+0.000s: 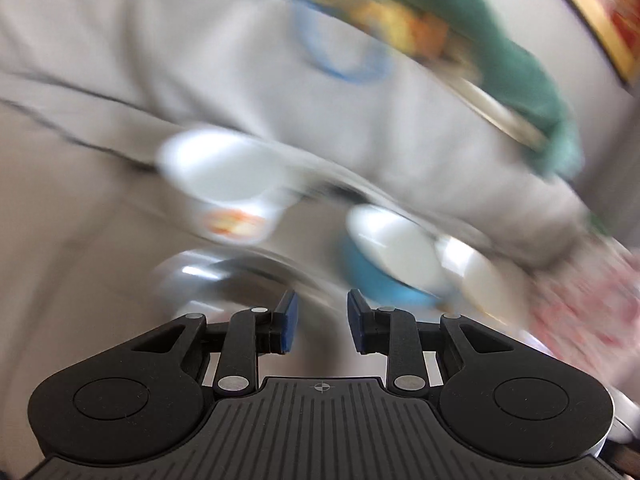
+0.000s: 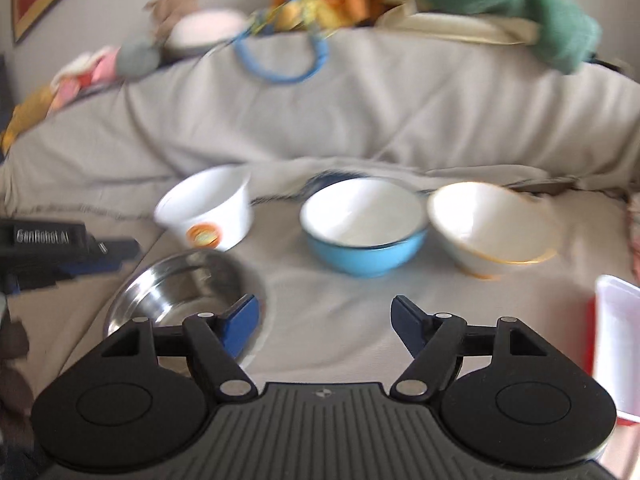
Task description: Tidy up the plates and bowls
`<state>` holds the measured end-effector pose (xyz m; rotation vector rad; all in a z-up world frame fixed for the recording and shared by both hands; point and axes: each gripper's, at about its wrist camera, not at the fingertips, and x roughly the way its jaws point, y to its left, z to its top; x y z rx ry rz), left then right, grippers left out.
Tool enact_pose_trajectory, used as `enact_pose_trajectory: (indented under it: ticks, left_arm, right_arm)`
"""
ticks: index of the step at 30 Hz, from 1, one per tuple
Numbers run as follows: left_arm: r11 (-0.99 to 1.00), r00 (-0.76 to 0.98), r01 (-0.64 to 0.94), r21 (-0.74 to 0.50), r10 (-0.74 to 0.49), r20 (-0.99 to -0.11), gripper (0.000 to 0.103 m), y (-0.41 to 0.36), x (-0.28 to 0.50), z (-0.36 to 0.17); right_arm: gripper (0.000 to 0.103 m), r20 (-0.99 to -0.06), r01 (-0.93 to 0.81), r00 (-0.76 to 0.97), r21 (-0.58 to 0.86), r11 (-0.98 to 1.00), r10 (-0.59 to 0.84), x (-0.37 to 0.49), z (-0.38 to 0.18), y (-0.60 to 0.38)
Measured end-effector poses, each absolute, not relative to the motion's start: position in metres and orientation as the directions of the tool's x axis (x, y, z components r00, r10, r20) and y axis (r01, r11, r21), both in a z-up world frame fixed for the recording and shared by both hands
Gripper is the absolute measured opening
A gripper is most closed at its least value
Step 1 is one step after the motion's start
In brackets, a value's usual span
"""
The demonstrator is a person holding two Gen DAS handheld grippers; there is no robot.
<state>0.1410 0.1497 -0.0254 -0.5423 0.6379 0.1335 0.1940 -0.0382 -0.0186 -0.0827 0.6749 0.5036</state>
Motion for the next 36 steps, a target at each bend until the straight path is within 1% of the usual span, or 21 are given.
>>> enact_pose_trajectory:
  ticks: [3, 6, 9, 11, 14, 17, 19, 21, 24, 27, 28, 29, 30, 32, 34, 35, 36]
  left_arm:
    - [0.835, 0.762, -0.159, -0.526, -0.235, -0.604, 0.031, 0.108, 0.175, -0.025]
    - [0.778, 0.715, -0.174, -0.604, -0.322, -0.621, 0.031, 0.079, 0.212, -0.036]
    - [0.718, 0.713, -0.239, -0.654, -0.327, -0.62, 0.031, 0.057, 0.243, -0.052]
    - [0.712, 0.72, -0.236, -0.662, -0.33, -0.611, 0.031, 0.041, 0.258, -0.06]
    - [0.74, 0.689, -0.23, -0.632, -0.335, -0.642, 0.031, 0.025, 0.286, -0.073]
    - [0.752, 0.692, -0.272, -0.6, -0.28, -0.665, 0.031, 0.027, 0.304, -0.084]
    - [0.739, 0.704, -0.3, -0.604, -0.255, -0.662, 0.031, 0.034, 0.315, -0.091]
    - [0.721, 0.711, -0.312, -0.619, -0.255, -0.656, 0.031, 0.04, 0.326, -0.097]
    - [0.713, 0.705, -0.327, -0.621, -0.253, -0.662, 0.031, 0.043, 0.343, -0.105]
    - [0.72, 0.696, -0.335, -0.608, -0.246, -0.675, 0.031, 0.043, 0.357, -0.113]
    - [0.726, 0.688, -0.336, -0.6, -0.246, -0.683, 0.031, 0.043, 0.361, -0.116]
    - [0.729, 0.685, -0.332, -0.598, -0.25, -0.684, 0.031, 0.043, 0.363, -0.119]
    - [0.732, 0.686, -0.324, -0.599, -0.254, -0.681, 0.031, 0.042, 0.364, -0.121]
    - [0.733, 0.696, -0.3, -0.61, -0.27, -0.666, 0.028, 0.042, 0.366, -0.125]
    - [0.727, 0.697, -0.291, -0.622, -0.284, -0.658, 0.027, 0.041, 0.365, -0.126]
    - [0.718, 0.689, -0.291, -0.632, -0.302, -0.659, 0.027, 0.042, 0.365, -0.126]
    - [0.711, 0.681, -0.288, -0.641, -0.318, -0.659, 0.027, 0.044, 0.364, -0.126]
  right_arm:
    - [0.074, -0.595, -0.411, 0.716, 0.062, 0.909, 0.365, 0.21, -0.009, -0.075]
    - [0.074, -0.596, -0.326, 0.746, 0.062, 0.943, 0.297, 0.231, -0.004, -0.116]
    - [0.074, -0.632, -0.231, 0.74, 0.079, 0.97, 0.228, 0.242, -0.004, -0.16]
    - [0.075, -0.644, -0.177, 0.743, 0.071, 0.982, 0.181, 0.244, -0.007, -0.188]
    - [0.08, -0.646, -0.097, 0.756, 0.045, 0.994, 0.103, 0.258, -0.016, -0.213]
    - [0.081, -0.676, -0.044, 0.735, 0.02, 0.999, 0.046, 0.286, -0.028, -0.219]
    - [0.082, -0.663, -0.042, 0.747, 0.018, 0.999, 0.043, 0.3, -0.031, -0.215]
    - [0.082, -0.64, -0.066, 0.764, 0.042, 0.997, 0.078, 0.313, -0.031, -0.213]
    - [0.083, -0.661, -0.122, 0.732, 0.113, 0.986, 0.166, 0.344, -0.038, -0.209]
    - [0.082, -0.665, -0.111, 0.728, 0.124, 0.986, 0.165, 0.375, -0.056, -0.203]
    - [0.078, -0.67, -0.112, 0.723, 0.128, 0.985, 0.169, 0.386, -0.062, -0.199]
    - [0.069, -0.676, -0.114, 0.715, 0.139, 0.984, 0.178, 0.397, -0.068, -0.196]
    - [0.063, -0.684, -0.119, 0.703, 0.153, 0.981, 0.192, 0.407, -0.074, -0.193]
    - [0.039, -0.712, -0.141, 0.666, 0.172, 0.975, 0.222, 0.424, -0.086, -0.181]
    - [0.027, -0.732, -0.163, 0.635, 0.186, 0.969, 0.248, 0.435, -0.095, -0.173]
    - [0.023, -0.739, -0.176, 0.62, 0.197, 0.965, 0.264, 0.435, -0.098, -0.171]
    - [0.023, -0.741, -0.188, 0.61, 0.21, 0.959, 0.282, 0.432, -0.099, -0.169]
